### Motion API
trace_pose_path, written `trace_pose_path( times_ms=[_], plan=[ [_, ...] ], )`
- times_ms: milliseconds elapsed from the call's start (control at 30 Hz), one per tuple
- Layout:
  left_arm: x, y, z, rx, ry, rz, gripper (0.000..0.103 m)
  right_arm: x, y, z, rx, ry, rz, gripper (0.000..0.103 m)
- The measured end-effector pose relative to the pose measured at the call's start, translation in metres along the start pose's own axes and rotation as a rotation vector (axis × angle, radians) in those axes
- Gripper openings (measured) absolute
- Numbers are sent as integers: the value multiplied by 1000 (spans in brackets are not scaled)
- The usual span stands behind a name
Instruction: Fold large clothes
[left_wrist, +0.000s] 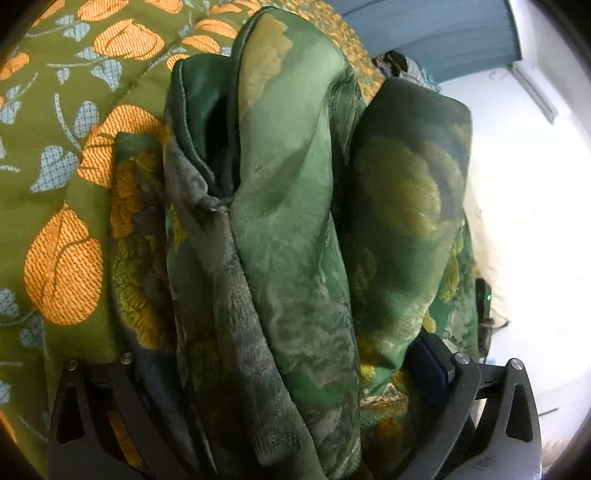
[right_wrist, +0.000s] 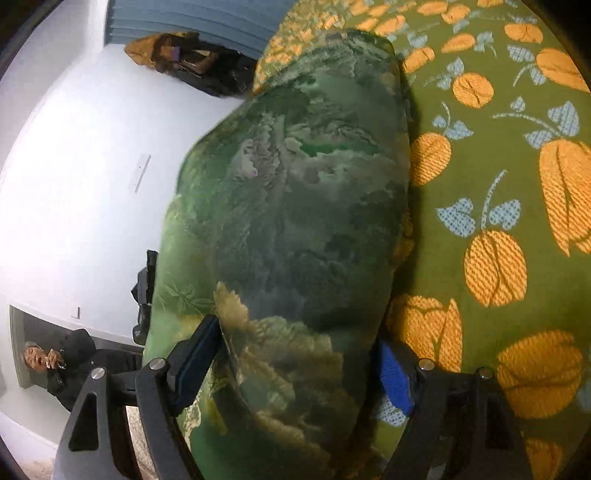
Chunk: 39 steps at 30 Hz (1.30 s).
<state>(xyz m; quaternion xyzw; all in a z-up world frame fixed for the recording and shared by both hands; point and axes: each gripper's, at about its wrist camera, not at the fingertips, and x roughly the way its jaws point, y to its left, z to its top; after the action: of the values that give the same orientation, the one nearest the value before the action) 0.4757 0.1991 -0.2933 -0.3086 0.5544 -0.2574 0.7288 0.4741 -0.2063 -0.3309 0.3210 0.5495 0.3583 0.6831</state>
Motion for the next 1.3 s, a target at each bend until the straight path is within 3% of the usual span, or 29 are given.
trace_pose_path(
  times_ms=[33, 133, 200, 333, 433, 567, 700, 767, 833, 933, 967, 1000, 1100, 1167, 1300],
  plan=[
    [-2, -3, -1, 7, -11, 17, 87, 2, 1, 2, -1, 11, -7, 80],
    [-13, -12, -8, 24, -41, 50, 65, 2, 30, 0, -129, -7, -114, 73],
    [-26, -20, -16, 33, -77, 41, 58, -3, 55, -9, -224, -40, -159, 70],
    [-51, -46, -32, 81, -133, 41, 57, -21, 101, -24, -378, -98, -139, 67],
    [-62, -73, -21, 134, -171, 56, 57, -39, 132, -26, -475, -129, -124, 67],
    [-71, -105, 19, 173, -224, 26, 57, -67, 147, 17, -493, -185, -72, 67],
    [-55, -131, 72, 232, -254, 67, 59, -72, 137, 67, -480, -211, -57, 67],
    [-39, -125, 94, 229, -254, 84, 66, -69, 121, 85, -448, -207, -52, 68],
    [-17, -108, 106, 204, -242, 110, 80, -58, 94, 113, -378, -182, -48, 70],
    [24, -52, 105, 59, -176, 207, 86, -41, 42, 137, -194, -149, -128, 81],
    [28, -45, 100, 43, -180, 199, 87, -39, 20, 137, -128, -170, -220, 81],
    [20, -39, 90, 38, -217, 146, 87, -42, 9, 134, -106, -197, -260, 81],
    [-14, -51, 70, 89, -276, 181, 89, -82, -4, 108, -106, -330, -281, 81],
    [-44, -84, 45, 235, -333, 310, 89, -116, 13, 82, -225, -431, -380, 81],
    [-77, -151, -11, 413, -463, 541, 102, -150, 74, 25, -492, -546, -604, 81]
  ],
)
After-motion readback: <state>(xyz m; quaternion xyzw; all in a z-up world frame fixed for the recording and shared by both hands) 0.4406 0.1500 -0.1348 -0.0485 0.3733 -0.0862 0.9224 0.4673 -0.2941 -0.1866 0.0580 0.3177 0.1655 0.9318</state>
